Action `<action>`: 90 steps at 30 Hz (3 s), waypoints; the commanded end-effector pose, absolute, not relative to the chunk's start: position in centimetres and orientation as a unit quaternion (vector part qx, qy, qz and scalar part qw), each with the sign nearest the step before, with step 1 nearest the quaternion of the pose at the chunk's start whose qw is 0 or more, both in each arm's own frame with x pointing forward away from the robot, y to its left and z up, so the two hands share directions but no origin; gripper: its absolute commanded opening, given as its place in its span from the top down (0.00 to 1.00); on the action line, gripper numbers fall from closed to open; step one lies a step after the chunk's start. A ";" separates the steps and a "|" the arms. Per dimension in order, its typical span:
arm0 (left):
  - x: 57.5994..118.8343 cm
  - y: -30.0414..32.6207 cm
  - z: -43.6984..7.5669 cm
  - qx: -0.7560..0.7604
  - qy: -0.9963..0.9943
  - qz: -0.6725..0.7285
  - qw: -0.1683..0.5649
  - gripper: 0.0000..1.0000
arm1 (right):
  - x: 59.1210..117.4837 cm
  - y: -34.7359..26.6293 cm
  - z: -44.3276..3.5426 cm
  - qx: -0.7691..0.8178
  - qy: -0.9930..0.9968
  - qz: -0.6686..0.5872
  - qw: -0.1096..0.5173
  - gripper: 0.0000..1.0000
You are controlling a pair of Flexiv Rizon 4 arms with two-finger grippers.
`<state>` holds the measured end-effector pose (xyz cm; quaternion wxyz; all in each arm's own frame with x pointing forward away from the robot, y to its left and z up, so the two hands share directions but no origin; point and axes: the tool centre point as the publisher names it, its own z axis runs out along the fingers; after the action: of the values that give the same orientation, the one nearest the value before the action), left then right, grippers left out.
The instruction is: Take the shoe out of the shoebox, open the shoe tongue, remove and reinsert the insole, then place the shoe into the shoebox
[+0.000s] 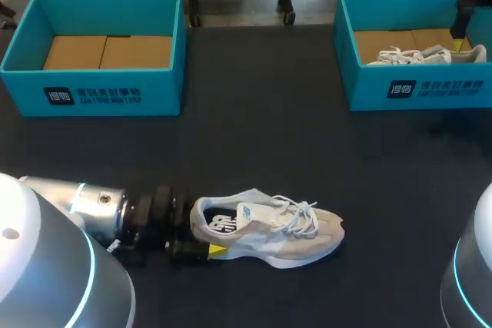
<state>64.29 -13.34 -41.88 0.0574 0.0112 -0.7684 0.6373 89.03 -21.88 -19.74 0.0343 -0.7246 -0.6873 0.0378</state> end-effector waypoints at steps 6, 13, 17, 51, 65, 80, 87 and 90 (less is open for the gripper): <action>64.2 -13.8 -41.6 0.016 -0.770 0.636 0.044 1.00 | 89.0 -21.9 -19.8 -0.725 -0.687 0.038 0.034 0.00; 64.8 -14.1 -41.7 0.002 -0.768 0.638 0.056 1.00 | 89.0 -21.9 -19.8 -0.725 -0.687 0.038 0.034 0.00; 64.8 -14.1 -41.7 0.002 -0.768 0.638 0.056 1.00 | 89.0 -21.9 -19.8 -0.725 -0.687 0.038 0.034 0.00; 64.8 -14.1 -41.7 0.002 -0.768 0.638 0.056 1.00 | 83.0 -11.2 -19.5 -0.760 -0.649 0.033 0.014 0.00; 64.8 -14.1 -41.7 0.002 -0.768 0.638 0.056 1.00 | 83.0 -7.9 -19.0 -0.751 -0.658 0.043 -0.021 0.00; 64.8 -14.1 -41.7 0.002 -0.768 0.638 0.056 1.00 | 74.1 -0.5 -23.6 -0.778 -0.628 0.027 -0.001 0.00; 64.8 -14.1 -41.7 0.002 -0.768 0.638 0.056 1.00 | 74.1 -0.5 -23.6 -0.778 -0.628 0.027 -0.001 0.00; 64.8 -14.1 -41.7 0.002 -0.768 0.638 0.056 1.00 | 74.1 -0.5 -23.6 -0.778 -0.628 0.027 -0.001 0.00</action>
<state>64.89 -14.05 -41.69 0.0574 0.0008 -0.7679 0.6380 74.29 -0.35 -23.47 -0.0024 -0.7775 -0.6281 0.0309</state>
